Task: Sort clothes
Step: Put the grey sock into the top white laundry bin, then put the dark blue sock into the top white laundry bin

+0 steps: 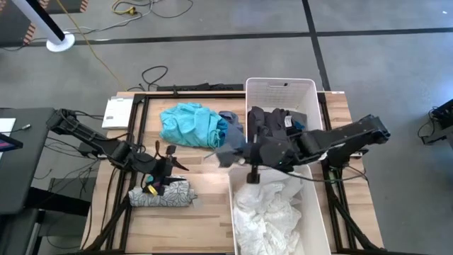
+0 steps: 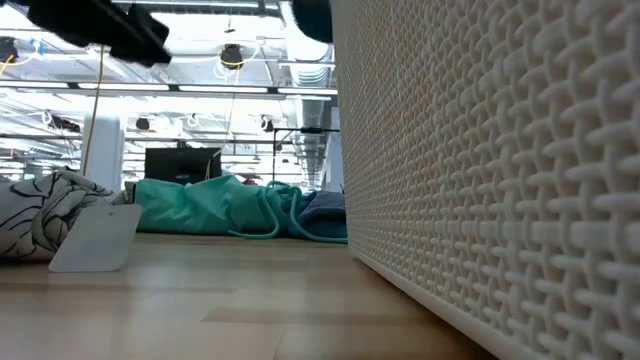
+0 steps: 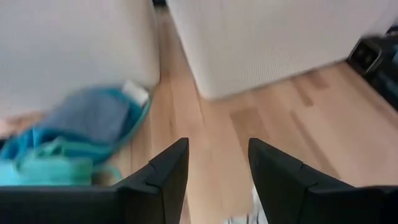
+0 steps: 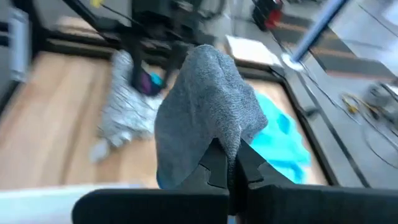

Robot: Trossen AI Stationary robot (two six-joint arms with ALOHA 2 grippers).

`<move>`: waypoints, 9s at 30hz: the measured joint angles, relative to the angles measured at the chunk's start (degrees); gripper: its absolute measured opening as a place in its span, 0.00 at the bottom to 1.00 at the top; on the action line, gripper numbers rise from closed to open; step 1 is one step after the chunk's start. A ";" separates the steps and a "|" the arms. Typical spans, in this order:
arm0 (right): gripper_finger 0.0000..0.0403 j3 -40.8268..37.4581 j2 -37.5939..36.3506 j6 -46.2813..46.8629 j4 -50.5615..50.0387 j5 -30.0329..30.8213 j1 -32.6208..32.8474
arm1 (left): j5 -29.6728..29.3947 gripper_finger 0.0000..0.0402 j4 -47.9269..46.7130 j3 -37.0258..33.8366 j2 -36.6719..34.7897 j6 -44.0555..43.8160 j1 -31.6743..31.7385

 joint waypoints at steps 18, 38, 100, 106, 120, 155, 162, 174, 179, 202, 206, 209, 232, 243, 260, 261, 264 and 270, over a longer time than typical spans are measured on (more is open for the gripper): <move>0.01 1.03 -9.73 17.42 -31.12 6.68 -6.84 | 9.72 0.40 -23.39 0.00 -0.15 -26.35 0.00; 0.01 1.01 -10.24 32.03 -53.56 0.26 -14.57 | 20.51 0.42 -34.88 0.00 -0.15 -39.57 -5.10; 0.67 -11.82 -10.22 38.17 -55.56 -7.09 -14.95 | -6.48 0.03 -46.19 15.10 8.75 -33.26 -11.72; 0.67 -9.71 -10.38 38.20 -55.68 -5.59 -14.95 | -11.43 0.03 -45.97 17.40 8.63 -29.95 -11.72; 0.67 0.28 -10.48 31.80 -46.12 1.20 -10.56 | -21.31 0.03 -40.86 20.17 8.63 -20.64 -11.69; 0.67 0.44 6.90 -0.27 5.98 -5.06 2.10 | -23.47 0.03 1.14 20.20 8.57 16.98 -6.99; 0.67 0.42 8.84 -3.08 12.17 -6.91 0.52 | -20.00 0.03 1.49 20.20 8.57 16.47 -4.64; 0.67 0.47 11.93 -3.44 19.86 -12.14 -1.93 | -19.20 0.03 3.83 20.20 8.72 17.81 -2.40; 0.67 0.42 13.73 -3.46 21.51 -12.23 -2.96 | -17.37 0.03 5.71 20.20 9.79 18.83 -1.71; 0.03 0.42 13.22 -2.14 14.31 -11.35 -5.05 | -14.05 0.19 5.84 20.17 12.76 19.91 -0.76; 0.02 0.42 10.60 -1.93 11.71 -9.95 -5.05 | -15.71 0.29 2.06 20.17 12.29 18.64 -0.79; 0.01 0.42 8.07 -1.90 9.86 -8.54 -4.92 | -17.90 0.35 -1.85 20.15 11.86 17.37 -0.76; 0.00 0.44 -5.18 5.56 -9.68 3.38 -7.55 | -20.65 0.43 -22.79 20.15 10.69 2.43 -0.72; 0.01 0.44 -8.49 9.71 -18.75 7.97 -17.43 | -22.85 0.43 -25.63 19.56 10.73 1.38 0.72; 0.01 0.44 -7.25 8.68 -26.35 -6.24 -43.24 | -19.65 0.43 -13.05 6.23 10.71 8.64 17.92; 0.01 0.43 -7.11 8.58 -27.00 -7.03 -44.43 | -18.87 0.43 -12.06 5.77 10.71 9.44 18.94; 0.01 -0.84 -7.17 8.27 -27.48 -7.35 -47.42 | -15.81 0.43 -9.81 4.36 10.73 11.19 22.28; 0.01 -3.48 -7.25 8.62 -30.59 -8.01 -53.23 | -11.18 0.46 -7.65 2.89 10.73 13.79 29.05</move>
